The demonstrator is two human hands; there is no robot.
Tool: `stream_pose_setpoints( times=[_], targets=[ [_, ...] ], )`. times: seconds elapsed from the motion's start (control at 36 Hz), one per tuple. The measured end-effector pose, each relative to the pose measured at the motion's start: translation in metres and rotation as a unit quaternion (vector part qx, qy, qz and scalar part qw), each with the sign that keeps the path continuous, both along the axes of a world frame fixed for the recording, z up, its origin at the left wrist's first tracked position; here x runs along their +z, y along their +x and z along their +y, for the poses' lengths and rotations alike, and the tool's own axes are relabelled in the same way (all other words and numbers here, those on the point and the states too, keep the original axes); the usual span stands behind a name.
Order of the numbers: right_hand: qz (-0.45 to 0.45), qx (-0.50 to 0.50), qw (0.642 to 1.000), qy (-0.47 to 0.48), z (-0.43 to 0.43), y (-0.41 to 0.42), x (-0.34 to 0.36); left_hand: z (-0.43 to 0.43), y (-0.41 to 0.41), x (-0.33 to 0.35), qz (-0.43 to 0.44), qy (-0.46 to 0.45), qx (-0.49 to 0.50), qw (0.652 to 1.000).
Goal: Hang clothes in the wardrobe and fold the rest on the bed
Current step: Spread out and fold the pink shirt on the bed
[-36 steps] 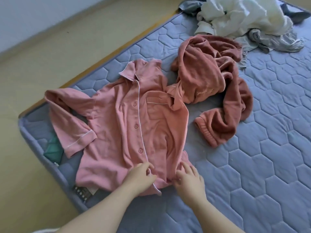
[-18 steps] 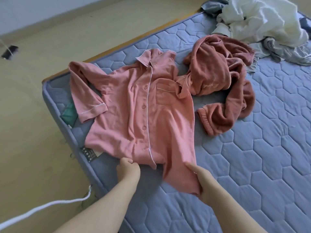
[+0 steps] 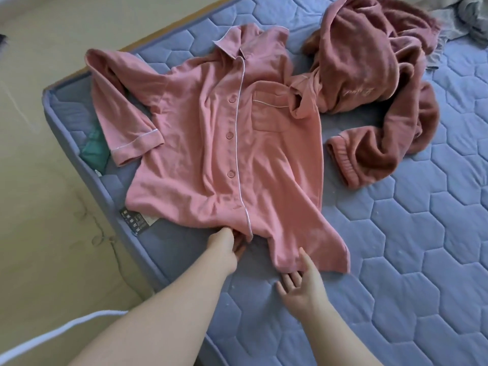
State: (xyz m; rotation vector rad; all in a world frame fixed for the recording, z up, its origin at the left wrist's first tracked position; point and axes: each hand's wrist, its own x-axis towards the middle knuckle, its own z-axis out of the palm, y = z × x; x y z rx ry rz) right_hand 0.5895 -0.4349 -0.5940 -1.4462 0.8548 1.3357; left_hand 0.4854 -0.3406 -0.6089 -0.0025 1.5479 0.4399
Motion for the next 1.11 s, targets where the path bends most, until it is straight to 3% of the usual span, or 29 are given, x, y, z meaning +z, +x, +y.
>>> stream_pose_setpoints(
  times=[0.17,0.31,0.39,0.5,0.56,0.61,0.75,0.86,0.92,1.0,1.11],
  targets=[
    [0.042,-0.044,0.998,0.019,0.028,-0.023,-0.010,0.017,-0.003,0.007,-0.127,-0.013,0.061,0.990],
    [0.001,-0.165,0.986,0.022,0.038,-0.016,0.005,0.034,-0.023,0.016,-0.141,0.024,0.061,0.988],
    [-0.025,-0.194,0.977,0.084,0.035,-0.013,0.015,0.032,-0.034,0.022,-0.158,0.037,0.103,0.981],
    [-0.014,-0.166,0.983,0.073,0.035,-0.020,0.028,0.025,-0.055,0.026,-0.160,0.040,0.195,0.967],
    [-0.046,-0.120,0.991,0.044,0.028,-0.025,0.024,0.026,-0.068,0.027,-0.147,0.078,0.249,0.954],
    [-0.015,-0.096,0.993,0.067,0.027,-0.028,0.021,0.031,-0.079,0.030,-0.138,0.113,0.281,0.943],
    [-0.017,-0.060,0.997,-0.054,0.021,-0.013,0.012,0.038,-0.101,0.037,-0.088,0.128,0.289,0.945],
    [-0.044,-0.042,0.994,-0.086,0.022,-0.013,0.017,0.031,-0.114,0.037,-0.080,0.116,0.329,0.934],
    [-0.036,-0.058,0.995,-0.074,0.019,-0.015,0.013,0.021,-0.121,0.037,-0.085,0.132,0.336,0.929],
    [-0.024,-0.102,0.994,-0.037,0.015,-0.025,0.008,0.004,-0.132,0.034,-0.166,0.142,0.367,0.904],
    [0.004,-0.077,0.997,0.012,0.007,-0.040,0.006,-0.009,-0.136,0.035,-0.206,0.113,0.335,0.913]
  ],
)
